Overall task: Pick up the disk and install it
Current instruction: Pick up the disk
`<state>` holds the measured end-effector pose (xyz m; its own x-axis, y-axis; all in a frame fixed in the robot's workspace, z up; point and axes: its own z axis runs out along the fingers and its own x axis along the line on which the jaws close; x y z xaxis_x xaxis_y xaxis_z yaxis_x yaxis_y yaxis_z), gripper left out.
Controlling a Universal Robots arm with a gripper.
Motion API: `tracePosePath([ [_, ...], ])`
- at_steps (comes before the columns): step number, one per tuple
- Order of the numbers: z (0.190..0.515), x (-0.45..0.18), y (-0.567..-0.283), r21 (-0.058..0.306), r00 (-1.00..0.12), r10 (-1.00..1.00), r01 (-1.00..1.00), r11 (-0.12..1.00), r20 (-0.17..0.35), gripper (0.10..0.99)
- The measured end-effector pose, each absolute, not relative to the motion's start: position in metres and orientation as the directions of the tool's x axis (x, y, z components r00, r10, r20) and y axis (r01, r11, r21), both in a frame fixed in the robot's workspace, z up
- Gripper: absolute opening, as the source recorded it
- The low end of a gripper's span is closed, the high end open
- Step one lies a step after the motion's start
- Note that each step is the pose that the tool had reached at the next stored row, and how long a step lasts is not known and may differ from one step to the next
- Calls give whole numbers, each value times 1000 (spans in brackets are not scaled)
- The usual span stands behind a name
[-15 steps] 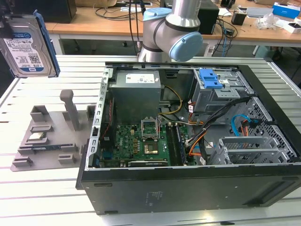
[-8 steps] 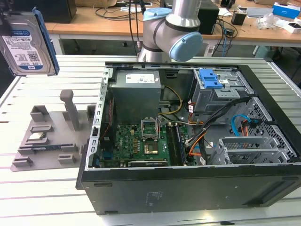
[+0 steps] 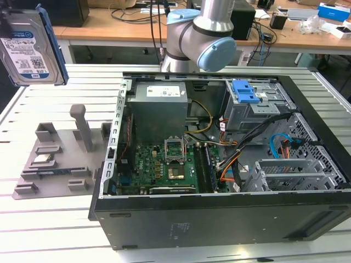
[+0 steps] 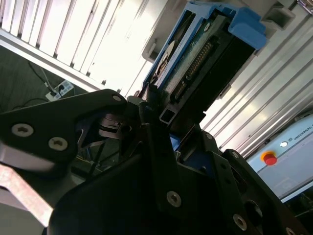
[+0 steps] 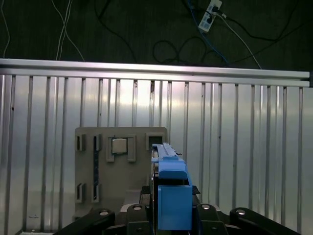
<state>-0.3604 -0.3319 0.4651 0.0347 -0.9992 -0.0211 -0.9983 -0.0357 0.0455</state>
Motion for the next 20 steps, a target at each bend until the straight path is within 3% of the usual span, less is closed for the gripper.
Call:
tracePosePath([
  [20,481,-360,-332,46,35,-999,-998,-36,-21,369],
])
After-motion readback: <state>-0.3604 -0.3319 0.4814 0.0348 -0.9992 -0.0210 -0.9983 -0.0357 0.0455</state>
